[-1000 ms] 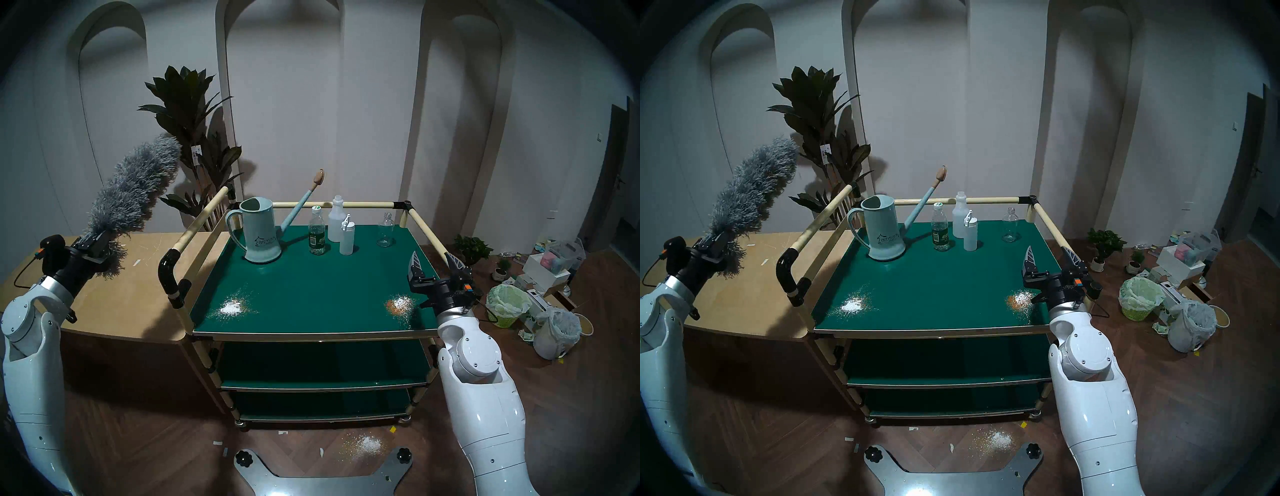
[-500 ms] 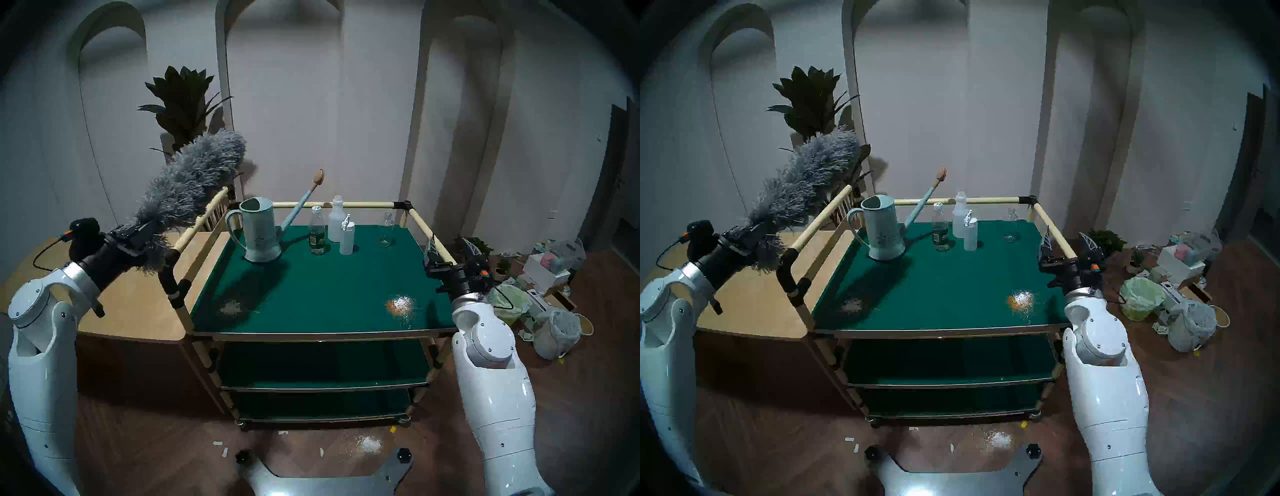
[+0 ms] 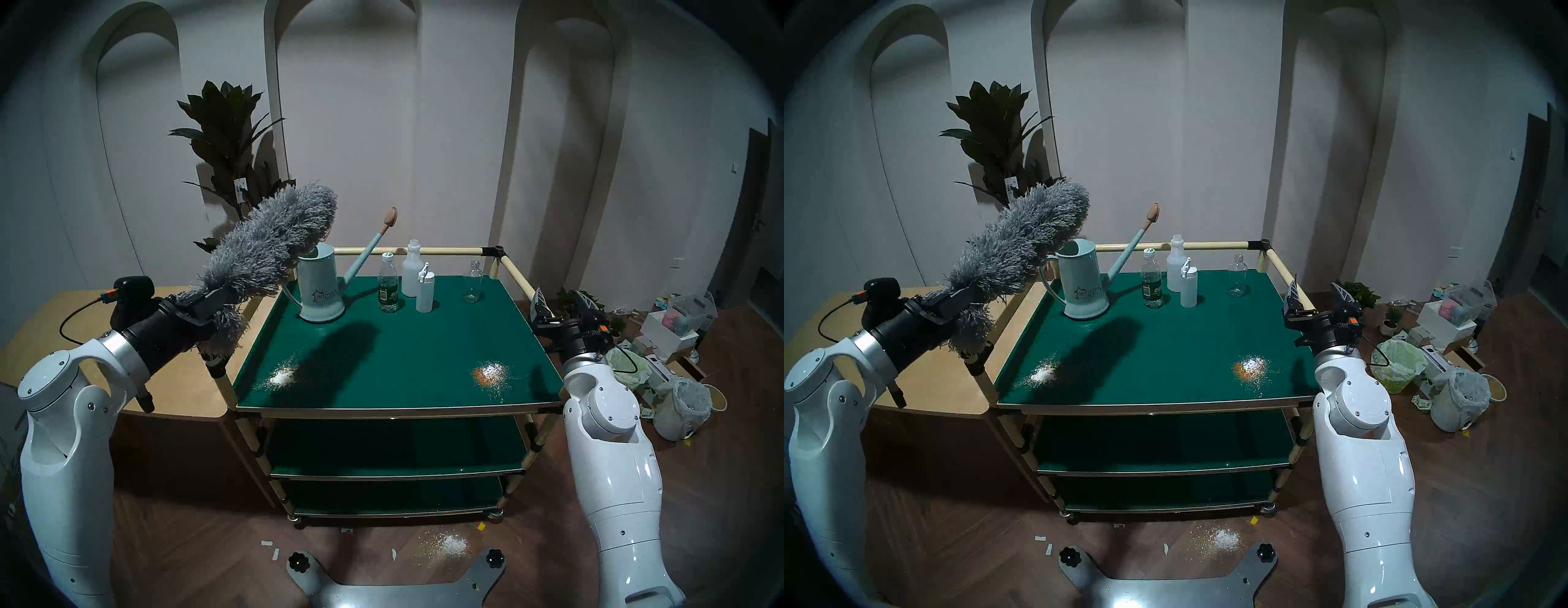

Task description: Dust the shelf with the duster

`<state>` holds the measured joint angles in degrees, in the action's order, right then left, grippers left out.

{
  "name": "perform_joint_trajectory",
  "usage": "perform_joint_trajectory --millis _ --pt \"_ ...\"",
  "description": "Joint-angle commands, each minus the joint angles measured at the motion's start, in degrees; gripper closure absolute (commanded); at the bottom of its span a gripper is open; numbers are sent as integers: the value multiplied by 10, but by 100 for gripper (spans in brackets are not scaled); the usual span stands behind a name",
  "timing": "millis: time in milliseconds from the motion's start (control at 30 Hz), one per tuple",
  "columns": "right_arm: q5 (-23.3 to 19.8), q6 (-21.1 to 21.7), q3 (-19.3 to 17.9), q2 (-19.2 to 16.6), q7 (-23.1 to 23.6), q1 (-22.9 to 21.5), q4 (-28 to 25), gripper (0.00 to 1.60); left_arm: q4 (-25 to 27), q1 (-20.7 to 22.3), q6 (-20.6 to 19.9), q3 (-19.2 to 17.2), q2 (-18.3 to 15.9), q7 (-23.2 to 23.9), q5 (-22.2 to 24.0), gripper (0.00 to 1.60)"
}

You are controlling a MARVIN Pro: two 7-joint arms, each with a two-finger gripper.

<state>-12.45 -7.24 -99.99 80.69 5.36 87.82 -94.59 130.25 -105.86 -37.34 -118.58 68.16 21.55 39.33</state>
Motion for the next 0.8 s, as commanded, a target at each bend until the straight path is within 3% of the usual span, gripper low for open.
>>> perform_joint_trajectory --millis 0,133,233,433,533,667,767 --pt "-13 5 -6 -5 6 -27 1 0 58 -29 -53 14 48 -62 2 160" --pt "-18 10 -9 -7 9 -33 4 0 69 -41 -79 23 70 -97 1 160" --pt "-27 16 -12 -9 15 -41 6 0 87 -47 -112 39 101 -148 -2 160" --pt "-37 24 -12 -10 23 -48 5 0 98 -48 -135 68 138 -203 -17 160" --pt "-44 29 -10 -10 30 -51 1 0 98 -47 -136 100 156 -236 -43 160" --pt "-51 36 -6 -10 41 -52 -9 0 98 -51 -126 170 167 -302 -101 160" --pt "-53 38 -5 -11 44 -52 -12 0 98 -53 -123 191 164 -324 -124 160"
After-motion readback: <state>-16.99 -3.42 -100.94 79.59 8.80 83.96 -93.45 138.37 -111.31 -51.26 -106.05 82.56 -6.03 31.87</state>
